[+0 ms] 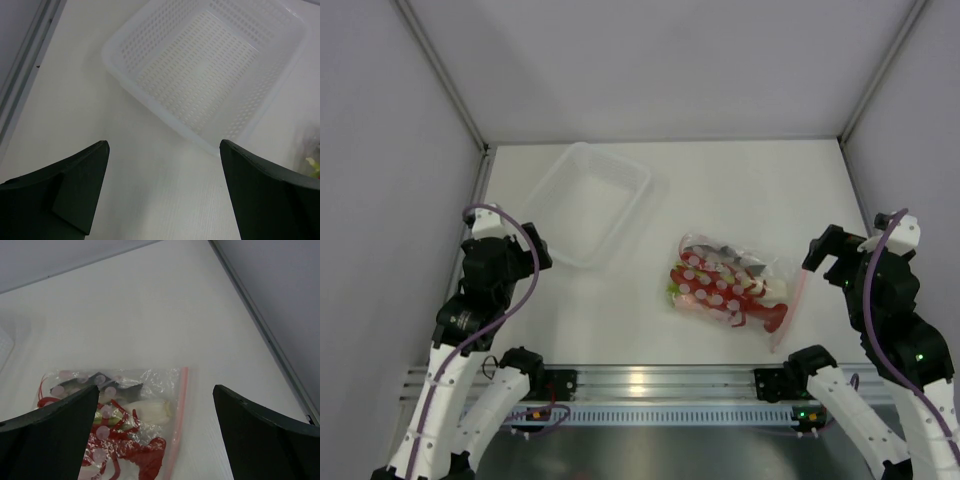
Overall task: Open the zip-top bag and remove the fake food
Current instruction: Pick up the zipper food storage bag at the center of the board.
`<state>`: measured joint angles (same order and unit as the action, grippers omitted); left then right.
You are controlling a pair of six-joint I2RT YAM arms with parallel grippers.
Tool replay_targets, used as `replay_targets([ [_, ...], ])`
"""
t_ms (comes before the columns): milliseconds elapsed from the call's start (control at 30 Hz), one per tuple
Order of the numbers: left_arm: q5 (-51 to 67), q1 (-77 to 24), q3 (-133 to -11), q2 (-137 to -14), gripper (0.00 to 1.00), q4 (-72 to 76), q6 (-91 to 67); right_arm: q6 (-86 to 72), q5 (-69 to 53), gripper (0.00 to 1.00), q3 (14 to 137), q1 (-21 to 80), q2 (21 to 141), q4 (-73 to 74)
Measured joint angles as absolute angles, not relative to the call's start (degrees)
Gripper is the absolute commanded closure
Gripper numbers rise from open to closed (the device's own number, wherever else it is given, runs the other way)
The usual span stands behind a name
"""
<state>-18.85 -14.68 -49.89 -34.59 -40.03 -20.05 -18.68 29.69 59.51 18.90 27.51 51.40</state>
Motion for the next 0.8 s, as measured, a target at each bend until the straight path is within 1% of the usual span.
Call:
replay_targets([
  [233, -18.0, -14.8, -49.8, -34.0, 0.02, -40.0, -20.1, -19.3, 29.4, 0.01, 59.5, 18.9, 28.3, 51.5],
  [400, -17.0, -15.2, -49.8, -33.5, 0.02, -39.9, -20.3, -21.9, 26.7, 0.01, 58.0, 18.9, 32.2, 51.2],
  [533, -16.2, -16.2, -49.6, -33.5, 0.02, -39.9, -20.3, -25.8, 23.3, 0.01, 54.3, 18.9, 36.5, 50.2],
  [667, -15.9, -17.0, -49.5, -33.5, 0.02, -39.8, -20.3, -30.7, 19.4, 0.01, 47.5, 18.9, 38.7, 46.8],
  [800, -15.8, -17.4, -49.5, -33.5, 0.02, -39.8, -20.4, -36.4, 19.0, 0.01, 40.1, 19.0, 39.3, 43.5],
])
